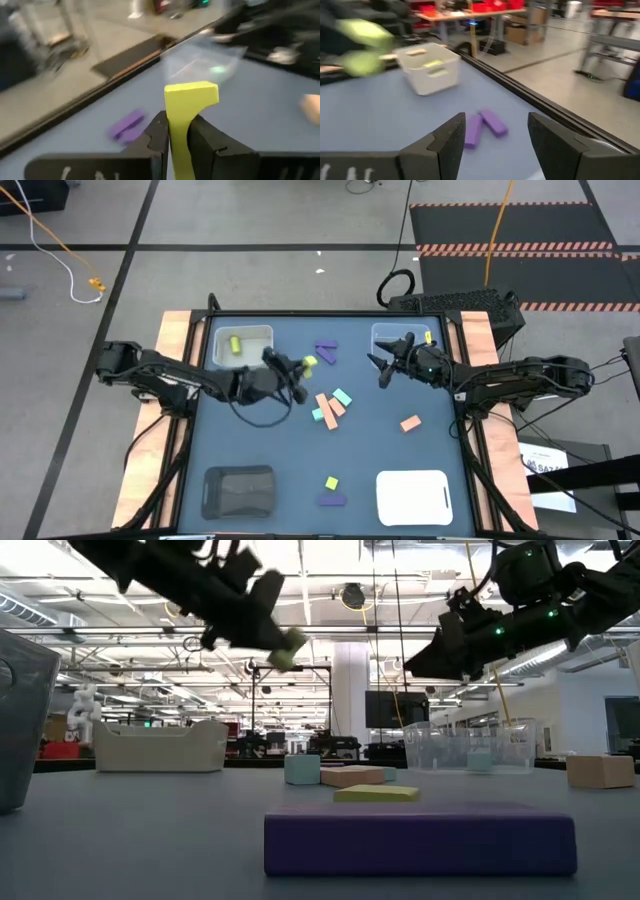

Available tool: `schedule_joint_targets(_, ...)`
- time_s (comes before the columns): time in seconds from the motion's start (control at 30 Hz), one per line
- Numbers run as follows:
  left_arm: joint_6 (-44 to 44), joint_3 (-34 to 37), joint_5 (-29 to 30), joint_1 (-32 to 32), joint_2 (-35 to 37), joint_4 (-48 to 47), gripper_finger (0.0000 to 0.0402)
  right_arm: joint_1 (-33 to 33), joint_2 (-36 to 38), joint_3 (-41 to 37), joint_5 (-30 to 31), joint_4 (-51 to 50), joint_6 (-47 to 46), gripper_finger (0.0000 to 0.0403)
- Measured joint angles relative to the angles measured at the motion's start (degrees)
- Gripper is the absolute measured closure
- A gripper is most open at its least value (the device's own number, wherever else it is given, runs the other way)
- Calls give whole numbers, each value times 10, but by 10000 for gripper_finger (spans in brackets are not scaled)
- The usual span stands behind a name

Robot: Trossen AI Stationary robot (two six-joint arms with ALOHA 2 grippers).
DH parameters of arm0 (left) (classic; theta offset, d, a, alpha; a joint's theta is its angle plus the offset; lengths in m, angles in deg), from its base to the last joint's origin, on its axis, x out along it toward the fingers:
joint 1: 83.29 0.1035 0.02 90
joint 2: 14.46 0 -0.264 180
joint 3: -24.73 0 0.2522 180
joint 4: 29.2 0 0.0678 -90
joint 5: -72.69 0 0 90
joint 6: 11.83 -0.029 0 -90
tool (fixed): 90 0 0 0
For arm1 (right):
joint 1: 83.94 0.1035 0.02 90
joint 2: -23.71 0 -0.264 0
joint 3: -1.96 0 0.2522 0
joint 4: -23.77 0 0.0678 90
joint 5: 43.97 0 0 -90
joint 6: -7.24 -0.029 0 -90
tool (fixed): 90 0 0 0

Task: Sort & place blocks by color
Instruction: Put the green block into the gray bin

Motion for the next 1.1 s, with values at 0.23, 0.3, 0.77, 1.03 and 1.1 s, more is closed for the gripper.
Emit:
schedule_joint_targets(0.23,127,0,3,113,69,-247,352,1,0,0,-88,51,0,197)
schedule_joint_targets(0.3,165,0,3,148,75,-308,352,4,0,3,-106,52,0,197)
schedule_joint_targets(0.77,236,0,-24,267,70,-482,336,84,0,109,-144,-111,46,197)
schedule_joint_targets(1.03,267,0,-25,282,70,-491,298,128,-6,118,-142,-170,47,196)
schedule_joint_targets(1.1,269,0,-26,283,70,-491,281,137,-14,118,-142,-162,47,193)
